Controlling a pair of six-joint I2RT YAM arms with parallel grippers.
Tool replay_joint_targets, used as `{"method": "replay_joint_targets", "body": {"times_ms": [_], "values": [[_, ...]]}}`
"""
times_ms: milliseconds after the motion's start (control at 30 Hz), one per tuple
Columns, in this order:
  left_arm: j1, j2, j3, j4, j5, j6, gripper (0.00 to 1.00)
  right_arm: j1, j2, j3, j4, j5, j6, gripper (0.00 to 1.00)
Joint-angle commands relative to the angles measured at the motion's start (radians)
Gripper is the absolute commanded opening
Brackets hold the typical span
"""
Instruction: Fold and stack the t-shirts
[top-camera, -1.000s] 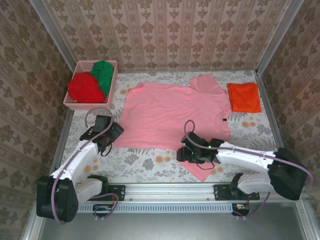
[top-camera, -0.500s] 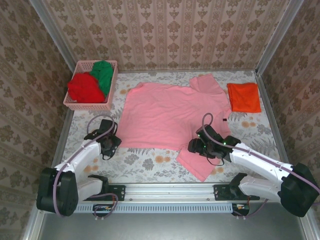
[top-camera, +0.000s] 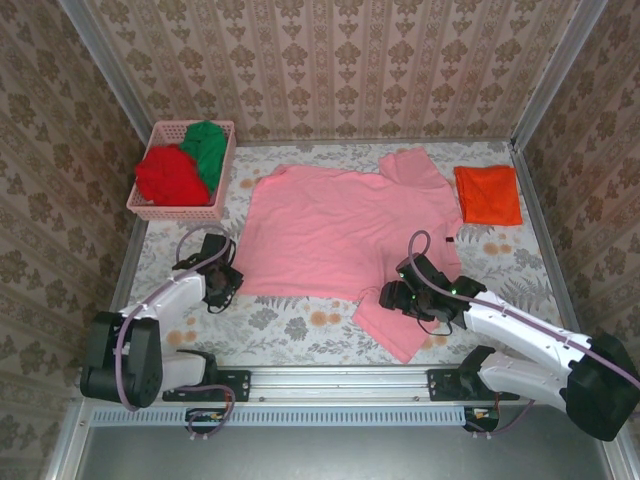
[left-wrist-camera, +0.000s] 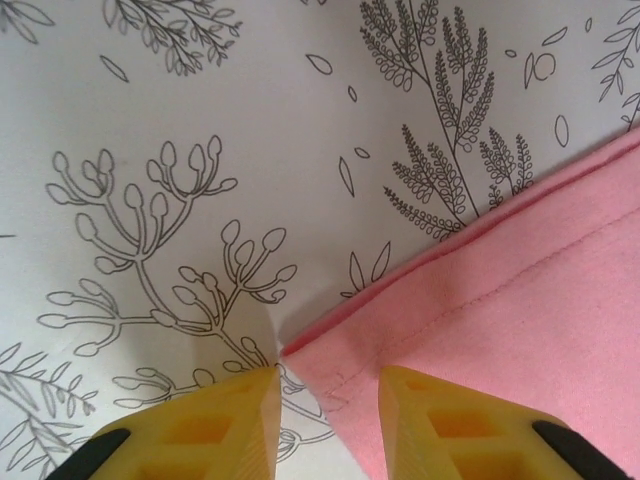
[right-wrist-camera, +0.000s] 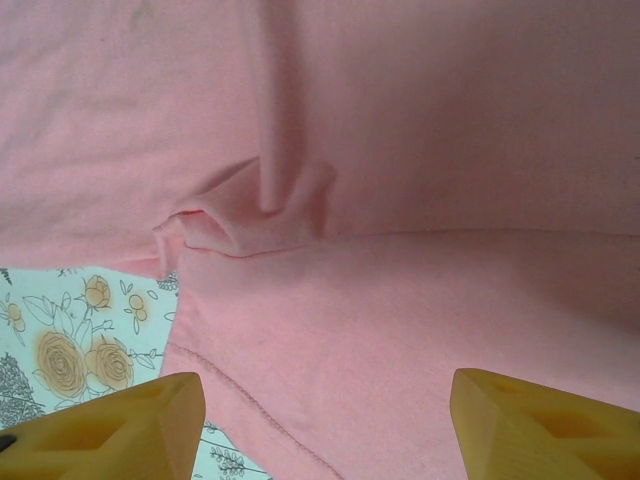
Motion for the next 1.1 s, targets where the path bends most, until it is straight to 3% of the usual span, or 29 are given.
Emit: {"method": "replay_joint_targets", "body": {"times_ms": [0,367,467,600,667,900,1067], "values": [[0.010,0.015,0.021,0.003,0.000,-0.003,0.32,-0.005,-0.015,-0.016,-0.014,-0.004,0.004,0.67],[0.018,0.066,0.017,0.031,-0.008,0.000,0.29,-0.005,-0.015,-0.020,-0.012,-0.011,0.000,0.67],[0.018,0.095,0.019,0.055,0.000,0.007,0.22,-0.006,-0.018,-0.016,-0.014,-0.012,-0.007,0.67],[0.018,0.111,0.011,0.075,0.004,0.009,0.06,-0.019,-0.038,0.005,-0.052,0.017,-0.033,0.68],[0.018,0.106,0.001,0.084,0.006,0.007,0.00,-0.041,-0.055,0.012,-0.082,0.046,-0.044,0.68],[0.015,0.070,-0.004,0.082,0.008,0.000,0.00,-0.190,-0.153,-0.028,-0.221,0.177,0.002,0.68],[0.015,0.042,0.003,0.065,0.006,-0.008,0.00,-0.307,-0.192,-0.117,-0.208,0.072,0.033,0.61]]}}
